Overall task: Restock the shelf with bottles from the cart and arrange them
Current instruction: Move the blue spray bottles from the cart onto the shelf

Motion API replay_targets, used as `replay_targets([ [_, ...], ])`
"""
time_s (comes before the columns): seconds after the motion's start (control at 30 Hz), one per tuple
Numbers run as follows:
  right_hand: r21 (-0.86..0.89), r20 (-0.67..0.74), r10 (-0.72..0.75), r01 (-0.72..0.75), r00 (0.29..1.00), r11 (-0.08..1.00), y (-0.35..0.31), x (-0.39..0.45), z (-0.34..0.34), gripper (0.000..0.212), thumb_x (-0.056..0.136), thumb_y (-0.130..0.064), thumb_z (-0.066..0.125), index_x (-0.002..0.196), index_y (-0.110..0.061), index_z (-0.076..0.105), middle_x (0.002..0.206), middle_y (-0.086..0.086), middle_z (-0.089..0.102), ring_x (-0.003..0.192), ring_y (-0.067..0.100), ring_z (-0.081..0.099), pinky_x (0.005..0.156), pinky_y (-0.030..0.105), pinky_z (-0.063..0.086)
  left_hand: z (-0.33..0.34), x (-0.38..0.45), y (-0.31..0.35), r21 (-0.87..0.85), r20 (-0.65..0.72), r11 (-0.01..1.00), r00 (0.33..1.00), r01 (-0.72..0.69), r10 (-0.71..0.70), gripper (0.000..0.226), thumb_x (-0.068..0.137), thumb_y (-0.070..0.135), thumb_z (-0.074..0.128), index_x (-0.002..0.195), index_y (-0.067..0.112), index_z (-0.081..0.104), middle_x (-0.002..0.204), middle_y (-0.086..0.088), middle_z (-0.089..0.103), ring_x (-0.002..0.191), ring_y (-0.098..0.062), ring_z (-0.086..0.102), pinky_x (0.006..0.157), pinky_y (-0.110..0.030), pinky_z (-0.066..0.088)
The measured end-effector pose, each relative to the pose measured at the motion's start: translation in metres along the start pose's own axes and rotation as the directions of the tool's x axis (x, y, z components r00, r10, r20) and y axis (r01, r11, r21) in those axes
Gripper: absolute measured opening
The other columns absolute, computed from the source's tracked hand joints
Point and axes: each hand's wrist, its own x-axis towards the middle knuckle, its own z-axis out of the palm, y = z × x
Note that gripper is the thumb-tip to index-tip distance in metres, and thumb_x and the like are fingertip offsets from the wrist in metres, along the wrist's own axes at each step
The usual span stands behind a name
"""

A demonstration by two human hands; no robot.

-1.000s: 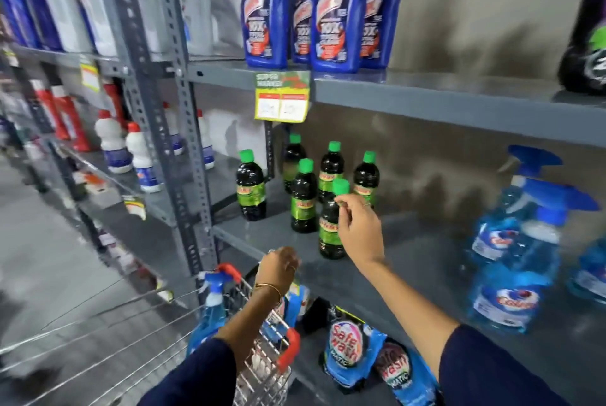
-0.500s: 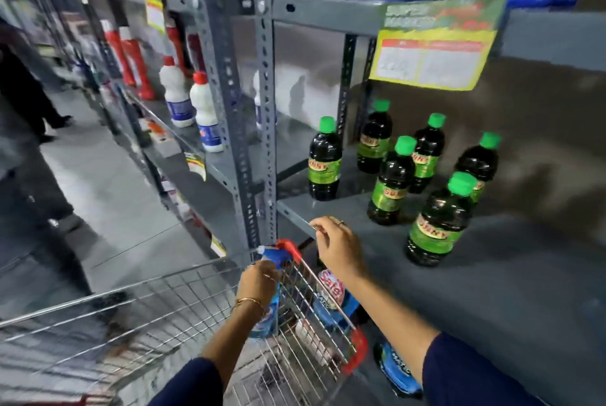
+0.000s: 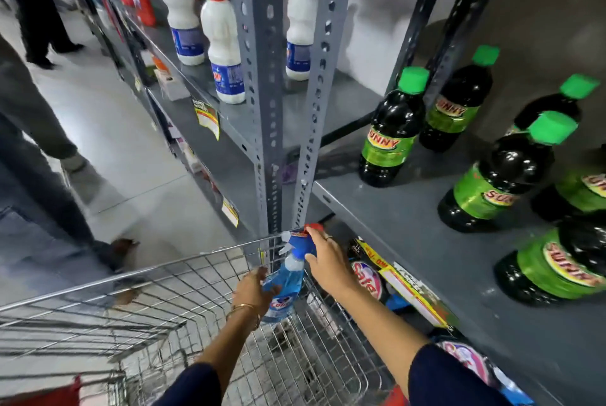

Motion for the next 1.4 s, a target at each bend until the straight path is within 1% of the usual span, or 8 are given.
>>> replay_targets([
  [0.27, -0.134, 0.049, -0.002, 0.009, 0.999, 0.991, 0.012, 0.018, 0.015, 0.07, 0.083, 0.012, 0.048, 0.143, -0.017, 0.025, 0.154, 0.003, 0.027, 0.136, 0.023, 0.035, 0.112, 0.038, 0.033, 0.023, 0.036, -0.002, 0.136, 0.15, 0.99, 0.986, 0.045, -0.065, 0.058, 0.075, 0.014, 0.071, 0.128, 0.01, 0.047, 0.129, -0.013, 0.056, 0.117, -0.028, 0.053, 0.098, -0.036, 0.043],
  [0.33, -0.13, 0.058, -0.006, 0.014, 0.998, 0.991, 0.013, 0.016, 0.015, 0.07, 0.084, 0.013, 0.047, 0.143, -0.018, 0.025, 0.151, 0.005, 0.033, 0.129, 0.026, 0.044, 0.107, 0.043, 0.04, 0.028, 0.041, -0.002, 0.21, 0.173, 0.977, 0.982, 0.035, -0.072, 0.056, 0.076, 0.017, 0.069, 0.127, 0.011, 0.047, 0.128, -0.013, 0.057, 0.115, -0.028, 0.055, 0.098, -0.034, 0.044],
  [0.5, -0.12, -0.031, 0.028, -0.031, 0.999, 0.992, 0.011, 0.006, 0.01, 0.035, 0.088, -0.005, 0.056, 0.121, -0.015, 0.051, 0.121, 0.012, 0.06, 0.102, 0.027, 0.059, 0.078, 0.031, 0.046, 0.039, 0.042, -0.007, 0.313, 0.195, 0.949, 0.981, -0.046, -0.016, 0.062, 0.077, 0.019, 0.069, 0.132, 0.013, 0.041, 0.13, -0.017, 0.047, 0.118, -0.029, 0.048, 0.104, -0.033, 0.039],
  [0.73, -0.215, 0.037, -0.11, 0.115, 0.993, 0.97, 0.004, -0.018, 0.005, 0.019, 0.088, -0.008, 0.057, 0.107, -0.008, 0.06, 0.108, 0.008, 0.064, 0.09, 0.02, 0.061, 0.068, 0.026, 0.044, 0.046, 0.018, -0.019, 0.333, 0.151, 0.94, 0.988, -0.08, 0.03, 0.055, 0.079, 0.019, 0.067, 0.129, 0.013, 0.043, 0.127, -0.01, 0.054, 0.114, -0.026, 0.054, 0.099, -0.038, 0.045],
  [0.87, -0.18, 0.035, -0.171, 0.174, 0.985, 0.968, -0.012, -0.038, -0.005, 0.019, 0.088, -0.009, 0.058, 0.107, -0.007, 0.061, 0.107, 0.01, 0.064, 0.093, 0.021, 0.061, 0.074, 0.034, 0.049, 0.035, -0.003, -0.014, 0.263, 0.144, 0.962, 0.989, -0.071, 0.034, 0.054, 0.075, 0.015, 0.071, 0.125, 0.016, 0.05, 0.114, -0.008, 0.065, 0.104, -0.024, 0.06, 0.088, -0.033, 0.048],
  [1.1, -0.08, -0.069, -0.162, 0.156, 0.984, 0.984, -0.034, -0.089, -0.049, 0.024, 0.09, -0.011, 0.054, 0.113, -0.01, 0.059, 0.116, 0.009, 0.059, 0.095, 0.018, 0.054, 0.073, 0.026, 0.037, 0.014, -0.055, 0.015, 0.08, 0.135, 0.983, 0.979, -0.165, 0.154, 0.055, 0.072, 0.005, 0.073, 0.123, 0.008, 0.052, 0.12, -0.012, 0.063, 0.108, -0.025, 0.059, 0.094, -0.033, 0.047],
  [1.23, -0.048, -0.154, -0.16, 0.154, 0.975, 0.987, -0.05, -0.123, -0.087, 0.029, 0.087, -0.01, 0.057, 0.116, -0.013, 0.06, 0.12, 0.012, 0.058, 0.108, 0.03, 0.054, 0.085, 0.032, 0.041, 0.004, -0.097, 0.035, -0.057, 0.082, 0.979, 0.977, -0.195, 0.199, 0.055, 0.07, 0.004, 0.076, 0.12, 0.001, 0.053, 0.117, -0.014, 0.061, 0.097, -0.022, 0.058, 0.068, -0.012, 0.052],
  [1.4, 0.011, -0.289, -0.194, 0.205, 0.938, 0.979, -0.062, -0.179, -0.145, 0.028, 0.085, -0.007, 0.057, 0.111, -0.011, 0.062, 0.117, 0.014, 0.06, 0.107, 0.031, 0.053, 0.087, 0.034, 0.038, -0.004, -0.151, 0.074, -0.149, 0.058, 0.922, 0.928, -0.357, 0.368, 0.04, 0.064, 0.008, 0.081, 0.099, -0.002, 0.064, 0.097, -0.016, 0.069, 0.083, -0.02, 0.059, 0.08, -0.041, 0.051],
])
